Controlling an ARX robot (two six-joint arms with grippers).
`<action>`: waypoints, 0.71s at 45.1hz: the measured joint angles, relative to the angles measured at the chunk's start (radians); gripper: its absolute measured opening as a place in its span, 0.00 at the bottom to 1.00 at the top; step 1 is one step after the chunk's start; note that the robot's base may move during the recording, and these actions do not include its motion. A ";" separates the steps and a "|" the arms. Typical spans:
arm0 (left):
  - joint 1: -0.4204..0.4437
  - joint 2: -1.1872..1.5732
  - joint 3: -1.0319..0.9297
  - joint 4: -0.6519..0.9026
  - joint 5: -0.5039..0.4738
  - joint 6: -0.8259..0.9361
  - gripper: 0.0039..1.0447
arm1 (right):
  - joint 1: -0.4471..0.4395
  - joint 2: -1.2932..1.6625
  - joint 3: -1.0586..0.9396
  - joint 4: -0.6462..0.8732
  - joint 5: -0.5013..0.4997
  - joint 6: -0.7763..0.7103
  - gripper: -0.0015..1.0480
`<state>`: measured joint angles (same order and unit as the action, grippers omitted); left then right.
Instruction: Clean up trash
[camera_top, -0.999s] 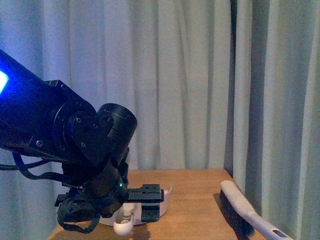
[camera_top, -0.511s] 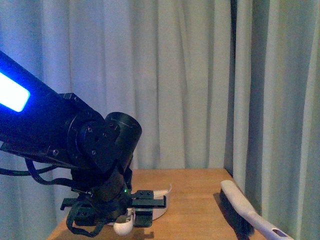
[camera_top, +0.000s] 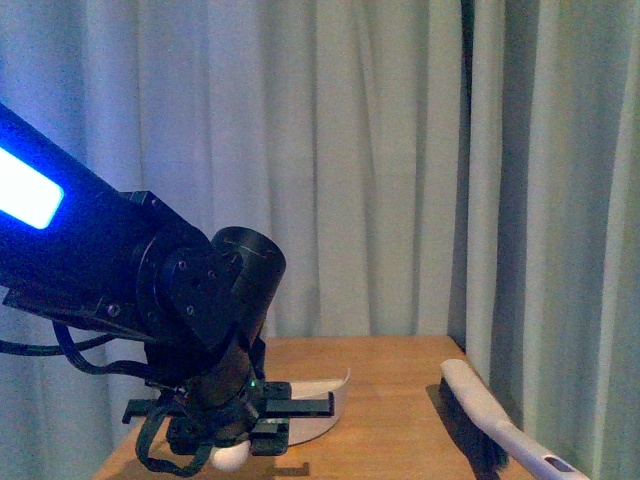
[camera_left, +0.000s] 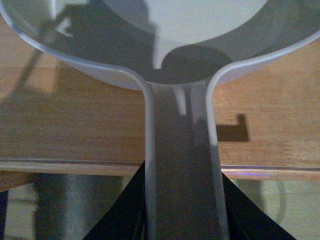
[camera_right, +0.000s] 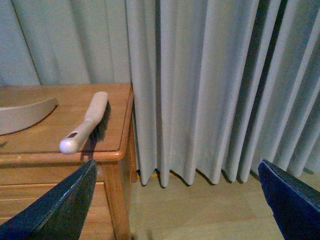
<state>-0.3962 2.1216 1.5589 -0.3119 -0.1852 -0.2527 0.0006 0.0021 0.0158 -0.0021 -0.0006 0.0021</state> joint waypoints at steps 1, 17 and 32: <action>0.001 -0.001 -0.004 0.007 -0.003 0.001 0.26 | 0.000 0.000 0.000 0.000 0.000 0.000 0.93; 0.040 -0.309 -0.352 0.586 -0.007 0.164 0.25 | 0.000 0.000 0.000 0.000 0.000 0.000 0.93; 0.304 -0.862 -0.896 0.913 0.235 0.230 0.25 | 0.000 0.000 0.000 0.000 0.000 0.000 0.93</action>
<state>-0.0917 1.2598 0.6624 0.6010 0.0498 -0.0223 0.0006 0.0021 0.0158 -0.0021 -0.0006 0.0021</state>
